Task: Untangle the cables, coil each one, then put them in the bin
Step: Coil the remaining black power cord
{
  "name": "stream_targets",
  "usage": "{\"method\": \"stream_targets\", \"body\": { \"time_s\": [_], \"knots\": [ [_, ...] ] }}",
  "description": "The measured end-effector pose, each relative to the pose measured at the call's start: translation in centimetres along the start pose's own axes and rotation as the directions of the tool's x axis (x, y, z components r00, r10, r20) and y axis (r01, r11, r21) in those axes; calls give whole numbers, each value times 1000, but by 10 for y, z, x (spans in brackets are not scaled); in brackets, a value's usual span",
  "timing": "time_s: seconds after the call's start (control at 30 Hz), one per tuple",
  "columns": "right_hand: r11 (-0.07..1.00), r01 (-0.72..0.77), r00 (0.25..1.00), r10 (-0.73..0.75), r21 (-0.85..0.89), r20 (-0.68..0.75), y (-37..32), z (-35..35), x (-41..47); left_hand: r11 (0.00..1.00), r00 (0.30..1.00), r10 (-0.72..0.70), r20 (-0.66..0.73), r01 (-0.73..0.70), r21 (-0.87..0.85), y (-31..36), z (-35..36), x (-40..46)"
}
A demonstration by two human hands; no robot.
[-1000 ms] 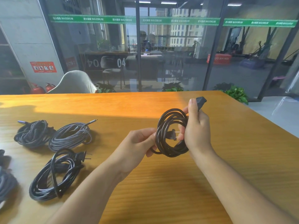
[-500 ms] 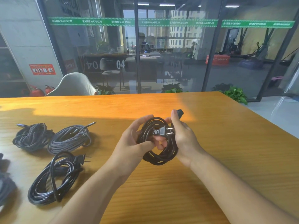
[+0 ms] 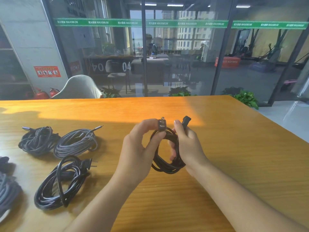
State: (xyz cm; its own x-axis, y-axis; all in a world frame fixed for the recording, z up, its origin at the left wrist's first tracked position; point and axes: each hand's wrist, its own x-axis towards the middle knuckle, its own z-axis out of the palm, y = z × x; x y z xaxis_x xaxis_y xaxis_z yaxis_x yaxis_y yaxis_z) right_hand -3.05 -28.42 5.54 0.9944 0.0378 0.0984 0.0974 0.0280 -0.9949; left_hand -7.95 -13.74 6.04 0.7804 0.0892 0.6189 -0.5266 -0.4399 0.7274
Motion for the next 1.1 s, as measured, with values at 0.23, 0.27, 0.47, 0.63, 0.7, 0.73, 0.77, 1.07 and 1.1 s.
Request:
{"method": "stream_targets", "body": {
  "time_s": [0.23,0.27,0.47,0.63,0.7,0.73,0.77,1.07,1.1],
  "knots": [
    [996,-13,994,3,-92,-109,15,-1,13,890,975,-218,-43,180,-419,12,-8,5],
    [994,5,992,-18,-107,-122,16,0,13,877,960,-271,-69,217,-428,11,-9,7],
    [965,220,960,-240,-140,-142,2,3,-2,833,857,-502,-112,445,-329,-11,-15,12],
    [901,427,898,-433,-83,-79,-11,7,-19,742,777,-630,-13,597,-304,-29,-14,13],
    [895,442,894,-445,-60,-48,-12,8,-21,735,773,-635,-13,599,-317,-31,-14,12],
    [894,446,893,-448,-50,-40,-12,7,-22,737,773,-634,-30,591,-328,-30,-13,11],
    [892,450,892,-451,-39,-37,-13,7,-21,740,774,-631,-52,581,-338,-30,-13,11],
    [916,400,916,-400,13,-27,-14,6,-18,878,888,-459,-7,452,-158,-19,-11,10],
    [918,397,917,-396,6,-37,-13,5,-16,890,896,-442,38,443,-111,-16,-10,10]
  ]
}}
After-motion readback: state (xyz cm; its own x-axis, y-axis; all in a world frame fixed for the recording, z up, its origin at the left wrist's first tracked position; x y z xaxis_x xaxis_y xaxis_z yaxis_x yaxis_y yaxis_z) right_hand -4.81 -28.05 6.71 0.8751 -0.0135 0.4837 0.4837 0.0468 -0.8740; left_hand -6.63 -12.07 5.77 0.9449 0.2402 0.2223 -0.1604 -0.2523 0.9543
